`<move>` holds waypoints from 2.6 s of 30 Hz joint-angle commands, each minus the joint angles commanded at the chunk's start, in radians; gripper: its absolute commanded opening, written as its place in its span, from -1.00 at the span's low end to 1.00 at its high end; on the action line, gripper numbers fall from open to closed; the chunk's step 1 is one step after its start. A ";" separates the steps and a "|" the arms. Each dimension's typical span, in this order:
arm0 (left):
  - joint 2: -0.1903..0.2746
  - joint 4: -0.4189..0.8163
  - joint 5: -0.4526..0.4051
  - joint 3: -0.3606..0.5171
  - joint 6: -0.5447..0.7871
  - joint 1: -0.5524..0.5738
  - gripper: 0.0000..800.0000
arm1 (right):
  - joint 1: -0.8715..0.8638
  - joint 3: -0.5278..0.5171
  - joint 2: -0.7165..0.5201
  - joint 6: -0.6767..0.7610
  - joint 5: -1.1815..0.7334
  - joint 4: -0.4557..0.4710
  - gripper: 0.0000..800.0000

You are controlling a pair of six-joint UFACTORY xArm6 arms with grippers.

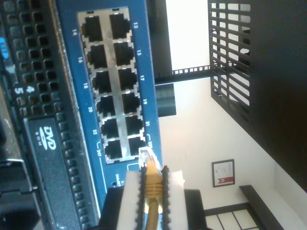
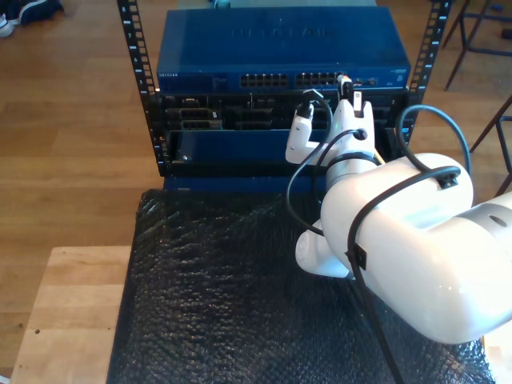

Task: Grab the cable and plug it in

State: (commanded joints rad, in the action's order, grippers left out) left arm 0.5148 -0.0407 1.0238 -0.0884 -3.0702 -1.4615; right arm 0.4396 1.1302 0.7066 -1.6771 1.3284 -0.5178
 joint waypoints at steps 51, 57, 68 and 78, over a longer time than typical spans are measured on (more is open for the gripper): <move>0.000 0.000 0.000 0.000 0.000 0.000 1.00 | -0.002 0.028 0.021 -0.009 0.000 0.000 -1.00; 0.000 0.000 0.000 0.000 0.000 0.000 1.00 | -0.002 0.029 0.021 -0.009 0.000 0.000 -1.00; 0.000 0.000 0.000 0.000 0.000 0.000 1.00 | -0.003 0.029 0.023 -0.034 0.000 0.000 -1.00; 0.000 0.000 0.000 0.000 0.000 0.000 1.00 | -0.003 0.032 0.023 -0.034 0.000 0.000 -1.00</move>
State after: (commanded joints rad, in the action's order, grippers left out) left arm 0.5148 -0.0407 1.0238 -0.0884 -3.0702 -1.4615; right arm 0.4365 1.1625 0.7296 -1.7108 1.3284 -0.5178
